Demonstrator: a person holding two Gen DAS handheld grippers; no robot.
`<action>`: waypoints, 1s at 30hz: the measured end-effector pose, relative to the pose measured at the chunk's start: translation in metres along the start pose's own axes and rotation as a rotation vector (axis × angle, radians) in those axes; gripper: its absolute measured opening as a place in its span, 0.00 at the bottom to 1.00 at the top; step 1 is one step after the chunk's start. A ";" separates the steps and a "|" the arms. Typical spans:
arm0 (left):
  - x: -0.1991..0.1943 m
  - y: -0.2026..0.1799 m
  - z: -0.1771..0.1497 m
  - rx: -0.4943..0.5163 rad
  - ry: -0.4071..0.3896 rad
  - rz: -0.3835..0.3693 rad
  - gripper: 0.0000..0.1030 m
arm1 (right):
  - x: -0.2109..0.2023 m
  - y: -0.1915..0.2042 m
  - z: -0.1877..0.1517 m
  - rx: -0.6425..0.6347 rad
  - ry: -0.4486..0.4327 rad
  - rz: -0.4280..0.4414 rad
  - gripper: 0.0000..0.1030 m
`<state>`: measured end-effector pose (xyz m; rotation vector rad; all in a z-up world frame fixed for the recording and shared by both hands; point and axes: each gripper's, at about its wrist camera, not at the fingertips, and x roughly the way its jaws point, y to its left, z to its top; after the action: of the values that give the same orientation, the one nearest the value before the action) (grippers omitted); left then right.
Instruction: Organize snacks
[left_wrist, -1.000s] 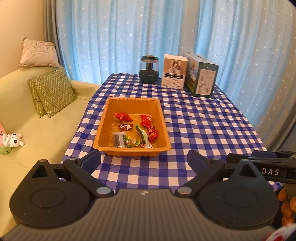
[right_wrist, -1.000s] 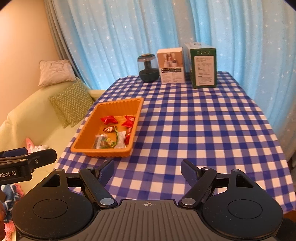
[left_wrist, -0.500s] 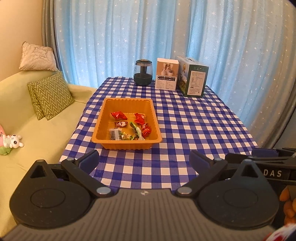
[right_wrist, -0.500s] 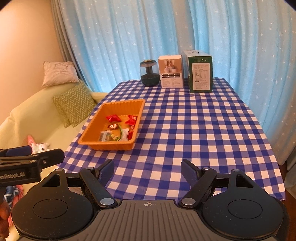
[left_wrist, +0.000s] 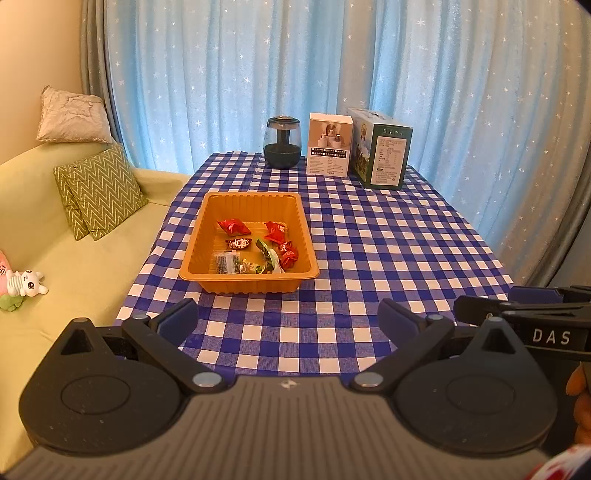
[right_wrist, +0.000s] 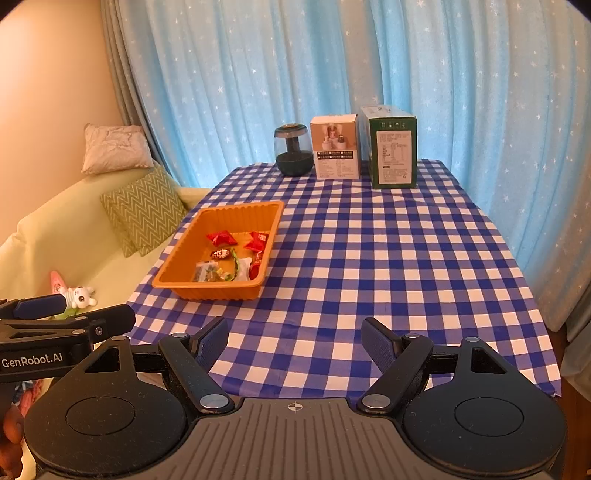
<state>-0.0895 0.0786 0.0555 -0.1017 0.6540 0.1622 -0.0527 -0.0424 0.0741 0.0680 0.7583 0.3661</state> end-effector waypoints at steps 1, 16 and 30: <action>0.000 0.001 0.000 -0.002 0.002 0.000 1.00 | 0.000 0.000 0.000 0.000 0.002 0.001 0.76; 0.008 0.005 -0.006 -0.008 0.020 -0.004 1.00 | 0.002 0.000 -0.001 -0.003 0.006 0.003 0.76; 0.009 0.002 -0.008 -0.009 0.024 -0.009 1.00 | 0.004 0.002 -0.004 -0.001 0.011 0.007 0.76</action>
<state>-0.0873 0.0803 0.0436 -0.1155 0.6769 0.1558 -0.0531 -0.0396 0.0683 0.0680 0.7690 0.3741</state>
